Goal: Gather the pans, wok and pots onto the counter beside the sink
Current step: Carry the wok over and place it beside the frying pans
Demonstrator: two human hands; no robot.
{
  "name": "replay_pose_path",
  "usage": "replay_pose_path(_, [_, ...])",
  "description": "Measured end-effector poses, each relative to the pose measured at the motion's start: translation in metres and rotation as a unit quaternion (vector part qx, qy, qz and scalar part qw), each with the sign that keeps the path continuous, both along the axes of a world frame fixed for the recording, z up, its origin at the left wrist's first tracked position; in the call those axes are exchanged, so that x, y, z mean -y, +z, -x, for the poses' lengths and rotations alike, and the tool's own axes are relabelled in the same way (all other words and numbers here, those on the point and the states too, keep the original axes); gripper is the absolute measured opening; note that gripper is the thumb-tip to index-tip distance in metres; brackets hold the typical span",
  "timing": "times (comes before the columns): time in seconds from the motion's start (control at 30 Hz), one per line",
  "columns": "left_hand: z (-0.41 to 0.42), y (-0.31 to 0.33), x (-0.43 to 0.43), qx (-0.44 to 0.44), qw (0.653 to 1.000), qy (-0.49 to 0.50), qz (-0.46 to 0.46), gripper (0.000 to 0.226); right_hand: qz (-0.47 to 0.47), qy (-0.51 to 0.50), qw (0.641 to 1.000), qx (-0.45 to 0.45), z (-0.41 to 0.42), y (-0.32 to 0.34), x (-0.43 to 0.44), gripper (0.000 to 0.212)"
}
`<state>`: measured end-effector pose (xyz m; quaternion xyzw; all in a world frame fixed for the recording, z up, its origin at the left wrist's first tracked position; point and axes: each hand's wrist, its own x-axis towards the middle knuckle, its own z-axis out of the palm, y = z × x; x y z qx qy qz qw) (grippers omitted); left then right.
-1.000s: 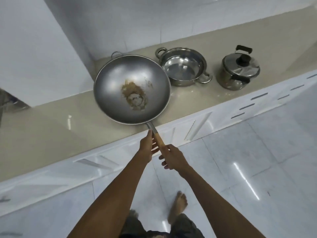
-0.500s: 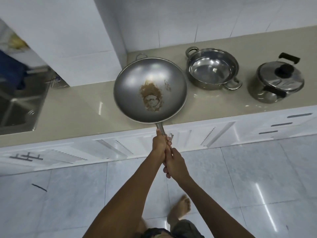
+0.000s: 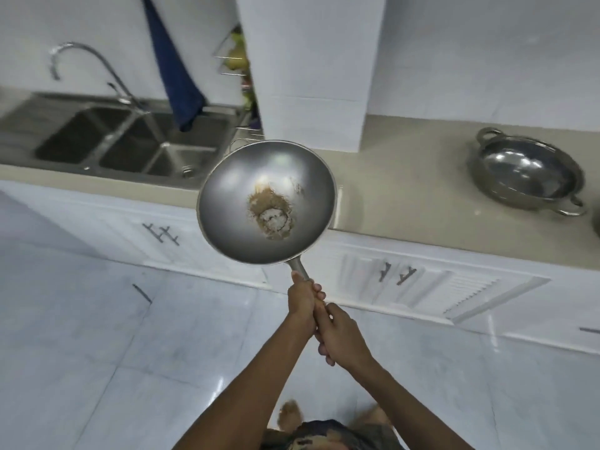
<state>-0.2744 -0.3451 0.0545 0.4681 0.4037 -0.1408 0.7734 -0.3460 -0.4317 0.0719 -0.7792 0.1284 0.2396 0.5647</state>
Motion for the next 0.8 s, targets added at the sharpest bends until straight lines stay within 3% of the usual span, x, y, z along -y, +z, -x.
replay_pose_path(0.13, [0.003,0.022,-0.114,0.025,0.997,0.054,-0.045,0.051,-0.034,0.069,0.997,0.004,-0.009,0.024,-0.102,0.057])
replay_pose_path(0.43, [0.022,0.055,-0.324,0.030,0.971,0.146,-0.188,0.064,-0.052,0.239,0.970,-0.006,-0.031,0.066,-0.296,0.047])
replay_pose_path(0.8, [-0.035,0.051,-0.539,0.009,0.934,0.291,-0.206,0.063,-0.043,0.379,0.924,0.007,-0.116,0.064,-0.513,0.048])
